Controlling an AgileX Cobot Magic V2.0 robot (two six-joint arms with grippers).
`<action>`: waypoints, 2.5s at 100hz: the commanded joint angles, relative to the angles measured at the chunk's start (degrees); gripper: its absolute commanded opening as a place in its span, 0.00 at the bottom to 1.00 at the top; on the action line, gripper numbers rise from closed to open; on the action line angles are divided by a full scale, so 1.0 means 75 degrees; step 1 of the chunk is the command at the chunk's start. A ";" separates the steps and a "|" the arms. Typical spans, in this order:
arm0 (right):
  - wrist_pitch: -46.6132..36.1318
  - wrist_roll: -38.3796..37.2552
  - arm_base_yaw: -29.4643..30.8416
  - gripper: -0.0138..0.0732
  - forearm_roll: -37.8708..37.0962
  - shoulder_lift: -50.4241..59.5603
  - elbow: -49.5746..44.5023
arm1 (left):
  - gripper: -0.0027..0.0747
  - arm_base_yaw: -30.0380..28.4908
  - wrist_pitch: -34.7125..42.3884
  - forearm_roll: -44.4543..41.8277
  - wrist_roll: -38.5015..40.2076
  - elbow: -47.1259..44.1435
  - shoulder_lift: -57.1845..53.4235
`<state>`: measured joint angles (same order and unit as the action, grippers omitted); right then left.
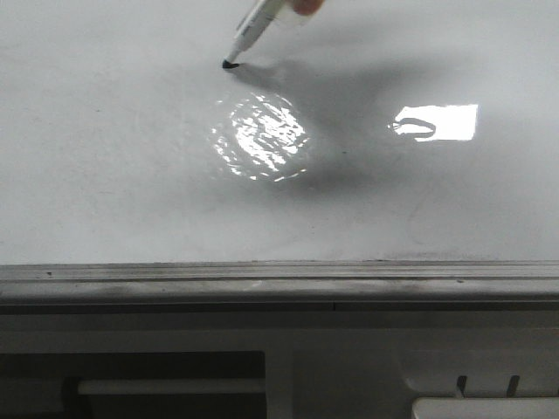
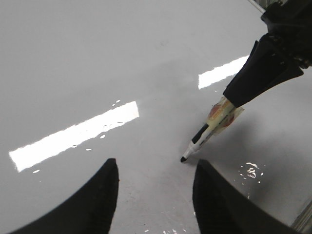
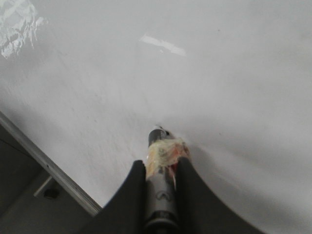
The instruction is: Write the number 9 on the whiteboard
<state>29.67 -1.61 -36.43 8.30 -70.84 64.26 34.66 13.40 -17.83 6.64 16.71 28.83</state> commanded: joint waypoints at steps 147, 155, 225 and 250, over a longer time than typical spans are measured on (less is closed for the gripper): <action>0.1011 -0.0094 -0.1419 0.10 0.1029 0.0350 -0.0045 | 0.46 0.1771 0.0724 -0.0798 0.0519 0.0189 0.1742; 0.0993 -0.0094 -0.1526 0.10 0.1253 0.0350 -0.0045 | 0.46 0.1973 0.0754 -0.0798 0.0519 0.0189 0.2101; 0.1268 -0.0047 -0.1690 0.10 0.1860 0.0350 -0.0045 | 0.19 0.2021 0.1892 -0.0783 0.0484 0.0189 0.3541; 0.1224 -0.0047 -0.1690 0.15 0.1860 0.0350 -0.0045 | 0.01 0.2021 0.2008 -0.0765 0.0484 0.0189 0.3541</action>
<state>41.16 -2.37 -49.04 21.36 -69.77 62.05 49.59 23.17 -26.85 8.68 16.57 55.67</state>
